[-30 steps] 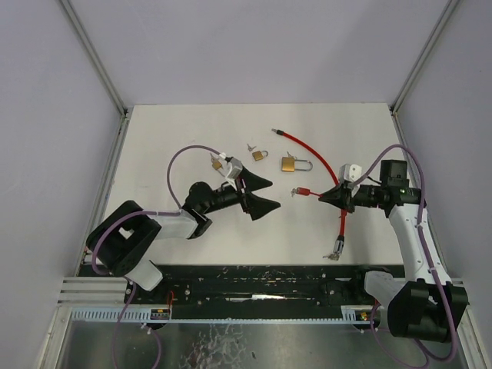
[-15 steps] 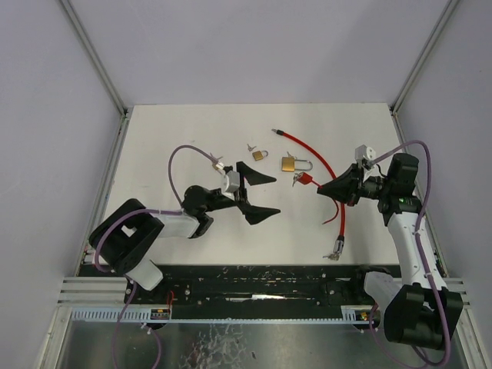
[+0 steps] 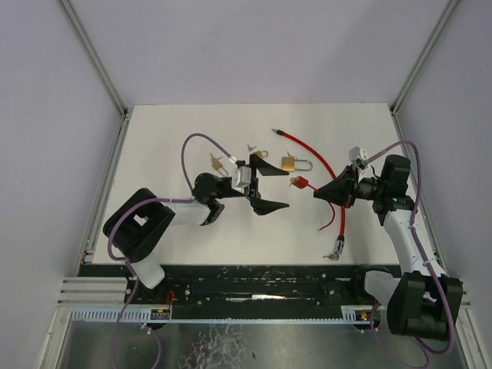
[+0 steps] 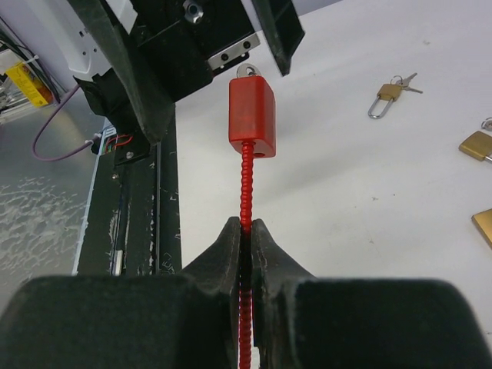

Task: Lock with the key
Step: Lock the lock.

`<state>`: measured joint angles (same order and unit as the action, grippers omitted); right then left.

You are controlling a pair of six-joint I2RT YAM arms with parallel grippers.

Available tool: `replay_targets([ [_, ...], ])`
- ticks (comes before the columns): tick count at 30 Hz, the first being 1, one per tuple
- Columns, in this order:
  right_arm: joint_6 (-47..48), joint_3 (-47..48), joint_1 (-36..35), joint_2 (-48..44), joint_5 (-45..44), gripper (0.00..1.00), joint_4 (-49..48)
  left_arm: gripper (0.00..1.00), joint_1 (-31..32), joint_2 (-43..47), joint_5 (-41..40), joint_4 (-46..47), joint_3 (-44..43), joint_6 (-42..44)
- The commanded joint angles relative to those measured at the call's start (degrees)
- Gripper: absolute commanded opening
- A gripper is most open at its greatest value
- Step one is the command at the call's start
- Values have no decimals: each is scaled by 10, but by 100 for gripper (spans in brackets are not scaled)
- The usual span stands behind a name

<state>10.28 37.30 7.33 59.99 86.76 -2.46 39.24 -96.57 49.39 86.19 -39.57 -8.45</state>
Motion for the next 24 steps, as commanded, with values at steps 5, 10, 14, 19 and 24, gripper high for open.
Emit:
replay_targets([
  [5, 4, -3, -14, 6, 22, 0, -31, 82, -22, -51, 65, 30, -70, -111],
  [10, 9, -2, -14, 0, 23, 0, -28, 69, -22, -62, 70, 8, -87, -141],
  [14, 12, 0, -14, -7, 24, 0, -24, 64, -22, -61, 46, -28, -86, -149],
  [19, 47, 13, -13, -18, 22, 0, 13, 68, -19, -61, -33, -30, -52, -193],
  [24, 73, 32, -10, -27, 32, 0, 46, 83, 25, -49, -144, 56, 30, -159],
])
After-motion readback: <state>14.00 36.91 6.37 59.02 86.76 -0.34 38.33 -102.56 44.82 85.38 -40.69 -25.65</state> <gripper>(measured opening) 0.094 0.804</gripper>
